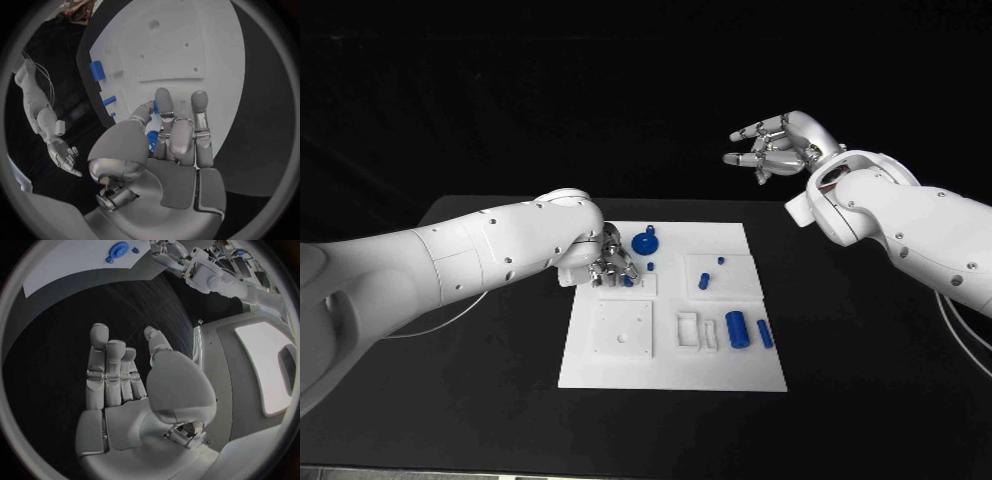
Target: Assemble the parts on the task board
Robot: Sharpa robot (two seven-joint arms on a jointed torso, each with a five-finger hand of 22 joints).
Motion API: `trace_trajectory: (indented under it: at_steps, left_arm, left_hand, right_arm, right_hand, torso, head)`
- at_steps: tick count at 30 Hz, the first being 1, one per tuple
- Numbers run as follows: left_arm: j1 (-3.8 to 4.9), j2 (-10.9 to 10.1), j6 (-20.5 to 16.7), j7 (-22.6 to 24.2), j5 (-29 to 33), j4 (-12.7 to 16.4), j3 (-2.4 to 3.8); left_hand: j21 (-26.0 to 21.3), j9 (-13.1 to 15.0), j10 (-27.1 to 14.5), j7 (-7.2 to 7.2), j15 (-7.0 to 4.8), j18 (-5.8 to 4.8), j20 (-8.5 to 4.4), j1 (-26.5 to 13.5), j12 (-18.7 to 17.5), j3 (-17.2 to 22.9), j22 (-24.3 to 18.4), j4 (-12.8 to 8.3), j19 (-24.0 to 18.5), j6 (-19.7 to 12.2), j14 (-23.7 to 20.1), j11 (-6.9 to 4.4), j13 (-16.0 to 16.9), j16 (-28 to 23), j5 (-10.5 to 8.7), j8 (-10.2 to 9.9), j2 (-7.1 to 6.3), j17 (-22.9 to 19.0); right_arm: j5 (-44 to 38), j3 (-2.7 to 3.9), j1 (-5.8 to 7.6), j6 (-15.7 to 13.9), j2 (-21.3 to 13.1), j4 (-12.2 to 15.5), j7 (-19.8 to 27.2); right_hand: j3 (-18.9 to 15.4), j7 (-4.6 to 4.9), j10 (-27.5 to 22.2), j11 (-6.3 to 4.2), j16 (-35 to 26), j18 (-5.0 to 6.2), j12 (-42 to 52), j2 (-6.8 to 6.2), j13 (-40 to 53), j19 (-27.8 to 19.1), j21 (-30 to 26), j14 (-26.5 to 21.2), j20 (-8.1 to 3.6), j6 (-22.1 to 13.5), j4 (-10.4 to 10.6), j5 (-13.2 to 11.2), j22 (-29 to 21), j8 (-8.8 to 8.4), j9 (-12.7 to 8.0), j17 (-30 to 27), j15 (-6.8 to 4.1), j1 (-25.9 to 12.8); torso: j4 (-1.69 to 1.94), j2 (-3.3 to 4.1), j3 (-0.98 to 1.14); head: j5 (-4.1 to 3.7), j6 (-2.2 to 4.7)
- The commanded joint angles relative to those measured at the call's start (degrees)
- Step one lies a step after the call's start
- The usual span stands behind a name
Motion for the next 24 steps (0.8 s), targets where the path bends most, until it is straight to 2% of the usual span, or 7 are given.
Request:
trace_trajectory:
  at_steps: [1, 13, 15, 17, 22, 24]
  left_arm:
    - [-0.31, 0.3, 1.8, -0.7, -0.4, -0.5, -0.17]
    - [-0.3, 1.0, 3.4, -1.0, -0.2, -1.4, -0.17]
    - [-0.29, 1.0, 3.6, -1.1, -0.2, -1.6, -0.17]
    - [-0.29, 1.1, 3.7, -1.1, -0.2, -1.7, -0.17]
    - [-0.29, 1.1, 4.1, -1.2, -0.2, -1.8, -0.17]
    - [-0.29, 1.1, 4.2, -1.2, -0.2, -1.7, -0.17]
  left_hand:
    - [-0.4, 0.2, 1.8, -7.65, 0.13, 1.15, 0.54, 1.2, 0.3, -0.7, 1.1, 1.1, 0.0, 12.2, 0.2, -1.29, -0.1, 0.2, -2.27, 0.3, 1.8, 0.1]
    - [-0.6, 0.1, 1.8, -7.63, 0.13, 1.1, 0.53, 1.8, 0.2, -2.2, 1.1, 1.8, 0.0, 12.1, 0.1, -1.25, -0.1, 0.1, -3.1, 0.3, 1.18, -0.2]
    - [-0.7, 0.0, 1.8, -7.68, 0.11, 1.05, 0.47, 1.4, 0.1, -3.2, 1.1, 2.4, 0.0, 12.1, 0.1, -1.25, -0.1, 0.0, -3.46, 0.3, 0.74, -0.3]
    - [-0.7, 0.0, 1.8, -7.73, 0.09, 0.99, 0.43, 0.9, 0.1, -4.6, 1.1, 3.3, 0.0, 12.2, 0.1, -1.27, -0.1, 0.0, -6.39, 0.3, -0.03, -0.4]
    - [-0.9, -0.1, 1.8, -7.78, 0.03, 0.69, 0.17, 1.7, -0.1, -8.1, 1.1, 5.6, 0.0, 12.2, 0.1, -1.29, -0.2, -0.2, -9.0, 0.3, -1.68, -0.6]
    - [-1.0, -0.1, 1.8, -7.77, 0.03, 0.65, 0.13, 1.4, -0.1, -8.9, 1.1, 6.1, 0.0, 12.2, 0.1, -1.28, -0.3, -0.3, -10.84, 0.3, -2.38, -0.6]
  right_arm:
    - [0.1, 0.04, -0.05, 0.9, 0.1, -0.1, 0.2]
    - [0.1, 0.04, -0.09, 1.0, 0.2, -0.2, 0.2]
    - [0.1, 0.04, -0.1, 1.0, 0.2, -0.1, 0.2]
    - [0.1, 0.04, -0.11, 1.1, 0.2, -0.1, 0.2]
    - [0.1, 0.04, -0.14, 1.2, 0.3, -0.1, 0.2]
    - [0.1, 0.04, -0.16, 1.2, 0.3, -0.1, 0.2]
  right_hand:
    - [0.2, 0.22, -0.4, 0.02, 0.3, 0.82, -0.1, 0.29, 0.0, 1.8, -0.3, -0.3, 0.48, 0.0, -0.3, 0.2, 0.1, -0.22, 0.0, -0.1, -0.09, 0.2]
    - [0.3, 0.24, -0.5, 0.03, 0.3, 0.82, -0.1, 0.32, -0.1, 1.8, -0.3, -0.3, 0.48, -0.1, -0.3, 0.3, 0.1, -0.23, 0.0, -0.1, -0.09, 0.2]
    - [0.3, 0.24, -0.5, 0.03, 0.3, 0.82, -0.1, 0.32, -0.1, 1.8, -0.3, -0.3, 0.48, -0.1, -0.3, 0.3, 0.1, -0.23, 0.0, -0.1, -0.09, 0.2]
    - [0.3, 0.24, -0.5, 0.03, 0.3, 0.82, -0.1, 0.32, -0.1, 1.8, -0.3, -0.3, 0.48, -0.1, -0.3, 0.3, 0.1, -0.23, 0.0, -0.1, -0.09, 0.2]
    - [0.3, 0.25, -0.5, 0.03, 0.3, 0.81, -0.2, 0.29, -0.1, 1.8, -0.4, -0.4, 0.49, -0.2, -0.4, 0.3, 0.1, -0.24, 0.0, -0.1, -0.08, 0.0]
    - [0.3, 0.25, -0.5, 0.03, 0.3, 0.81, -0.2, 0.29, -0.1, 1.8, -0.4, -0.4, 0.49, -0.2, -0.4, 0.3, 0.1, -0.24, 0.0, -0.1, -0.08, 0.0]
  torso:
    - [-0.03, -0.04, -0.02]
    - [0.04, -0.02, -0.07]
    - [0.08, -0.03, -0.07]
    - [0.1, -0.02, -0.08]
    - [0.11, -0.07, -0.1]
    - [0.1, -0.07, -0.1]
  head:
    - [-0.04, 0.02]
    - [-0.29, 0.08]
    - [-0.34, 0.11]
    - [-0.35, 0.07]
    - [-0.36, 0.02]
    - [-0.35, -0.01]
